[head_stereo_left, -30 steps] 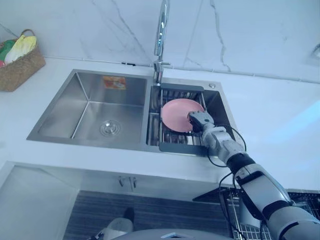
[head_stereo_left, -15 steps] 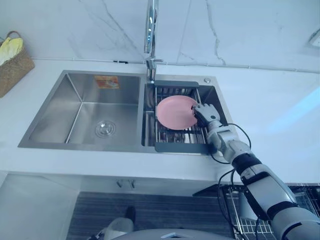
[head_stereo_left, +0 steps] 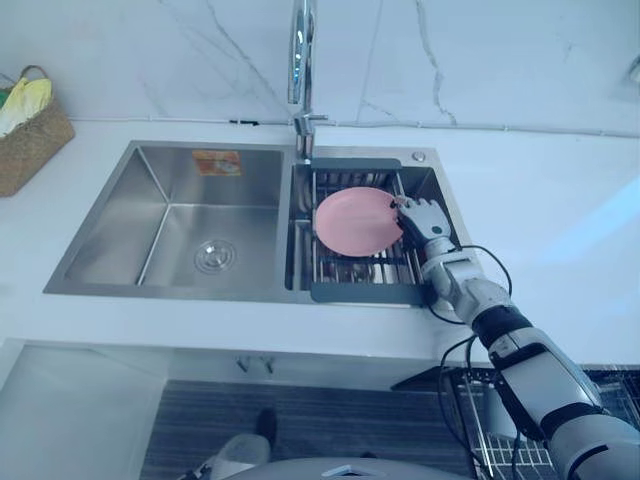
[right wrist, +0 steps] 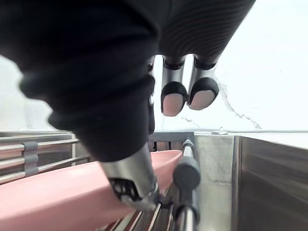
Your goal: Walk over to the sink, pick up the cup, carry it to the dishwasher, place the cup inside the dishwasher, then close the dishwasher door
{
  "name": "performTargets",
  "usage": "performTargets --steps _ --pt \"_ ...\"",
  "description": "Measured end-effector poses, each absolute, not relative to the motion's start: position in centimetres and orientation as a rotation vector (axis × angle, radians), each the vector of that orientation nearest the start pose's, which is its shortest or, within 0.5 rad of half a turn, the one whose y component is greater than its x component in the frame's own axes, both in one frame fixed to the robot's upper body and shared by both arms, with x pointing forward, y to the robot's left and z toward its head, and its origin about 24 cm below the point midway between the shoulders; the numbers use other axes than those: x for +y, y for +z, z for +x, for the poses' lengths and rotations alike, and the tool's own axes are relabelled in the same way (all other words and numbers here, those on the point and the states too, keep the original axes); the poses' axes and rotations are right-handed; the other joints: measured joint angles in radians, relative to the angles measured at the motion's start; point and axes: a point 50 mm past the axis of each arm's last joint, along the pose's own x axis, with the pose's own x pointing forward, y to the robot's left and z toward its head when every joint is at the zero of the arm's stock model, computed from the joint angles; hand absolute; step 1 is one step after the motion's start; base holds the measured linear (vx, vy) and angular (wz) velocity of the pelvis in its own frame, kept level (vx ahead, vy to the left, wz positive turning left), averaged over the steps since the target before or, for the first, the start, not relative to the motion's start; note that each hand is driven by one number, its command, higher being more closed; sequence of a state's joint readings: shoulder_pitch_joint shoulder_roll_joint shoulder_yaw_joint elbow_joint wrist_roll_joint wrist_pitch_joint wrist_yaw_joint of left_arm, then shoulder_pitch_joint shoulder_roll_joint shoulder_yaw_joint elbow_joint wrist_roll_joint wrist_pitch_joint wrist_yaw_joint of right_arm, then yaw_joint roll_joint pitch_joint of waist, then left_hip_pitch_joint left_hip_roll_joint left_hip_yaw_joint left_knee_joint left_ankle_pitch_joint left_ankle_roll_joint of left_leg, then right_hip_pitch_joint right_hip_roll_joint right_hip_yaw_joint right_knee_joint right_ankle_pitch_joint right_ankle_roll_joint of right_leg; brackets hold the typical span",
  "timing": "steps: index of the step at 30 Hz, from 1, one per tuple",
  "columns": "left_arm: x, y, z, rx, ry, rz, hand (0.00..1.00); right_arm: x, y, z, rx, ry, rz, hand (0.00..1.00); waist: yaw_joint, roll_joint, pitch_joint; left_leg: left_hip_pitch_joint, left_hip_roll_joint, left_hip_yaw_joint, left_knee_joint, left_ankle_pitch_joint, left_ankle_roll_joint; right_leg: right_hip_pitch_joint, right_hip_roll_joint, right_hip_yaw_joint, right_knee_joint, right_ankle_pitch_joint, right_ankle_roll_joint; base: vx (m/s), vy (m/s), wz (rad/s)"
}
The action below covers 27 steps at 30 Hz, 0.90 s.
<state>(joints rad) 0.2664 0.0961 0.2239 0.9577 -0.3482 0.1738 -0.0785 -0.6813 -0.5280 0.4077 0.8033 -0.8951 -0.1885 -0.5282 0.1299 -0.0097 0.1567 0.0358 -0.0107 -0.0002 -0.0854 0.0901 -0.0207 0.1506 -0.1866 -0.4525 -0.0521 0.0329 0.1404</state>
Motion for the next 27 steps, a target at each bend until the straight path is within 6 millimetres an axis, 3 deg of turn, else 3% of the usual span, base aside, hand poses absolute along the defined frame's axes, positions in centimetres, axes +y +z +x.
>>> performTargets --steps 8,10,12,15,18,27 --pt "20.8 -16.8 2.0 1.278 0.453 -0.444 0.00 -20.8 12.2 36.2 -0.489 -0.223 -1.432 1.00 -0.002 0.012 -0.001 -0.009 0.000 -0.005 0.000 0.007 0.001 -0.006 0.001 -0.003 -0.001 0.006 0.000 0.00 0.000 0.01" --pt "20.7 -16.8 2.1 1.278 0.452 -0.447 0.00 -20.3 14.3 36.5 -0.577 -0.308 -1.356 1.00 -0.002 0.016 -0.002 -0.016 0.000 -0.006 0.001 0.010 0.001 -0.012 0.002 -0.003 -0.003 0.010 -0.001 0.00 0.000 0.00" --pt "20.6 -16.8 2.1 1.276 0.450 -0.451 0.00 -19.7 18.4 37.1 -0.698 -0.444 -1.221 1.00 0.003 0.020 -0.001 -0.017 -0.001 -0.011 0.003 0.012 0.001 -0.012 0.002 -0.009 -0.007 0.013 -0.002 -0.02 0.002 0.08" --pt "20.5 -16.8 2.3 1.272 0.448 -0.452 0.00 -19.6 21.8 37.2 -0.774 -0.552 -1.071 1.00 0.013 0.020 -0.001 -0.017 -0.004 -0.030 0.003 0.017 0.001 0.004 0.002 -0.032 -0.013 0.013 -0.002 -0.01 -0.005 0.20" --pt "20.5 -16.8 2.4 1.268 0.446 -0.453 0.00 -19.6 22.7 37.3 -0.785 -0.579 -1.002 1.00 0.030 0.019 -0.001 -0.017 -0.004 -0.032 0.000 0.019 0.001 0.007 0.002 -0.035 -0.014 0.012 -0.003 -0.01 0.000 0.06" --pt "20.6 -16.8 2.4 1.263 0.439 -0.455 0.00 -19.1 22.6 37.4 -0.759 -0.601 -0.907 1.00 0.030 0.011 0.000 -0.017 0.000 -0.027 0.000 0.022 0.001 0.013 0.002 -0.038 -0.012 0.012 -0.004 0.00 0.001 0.01"
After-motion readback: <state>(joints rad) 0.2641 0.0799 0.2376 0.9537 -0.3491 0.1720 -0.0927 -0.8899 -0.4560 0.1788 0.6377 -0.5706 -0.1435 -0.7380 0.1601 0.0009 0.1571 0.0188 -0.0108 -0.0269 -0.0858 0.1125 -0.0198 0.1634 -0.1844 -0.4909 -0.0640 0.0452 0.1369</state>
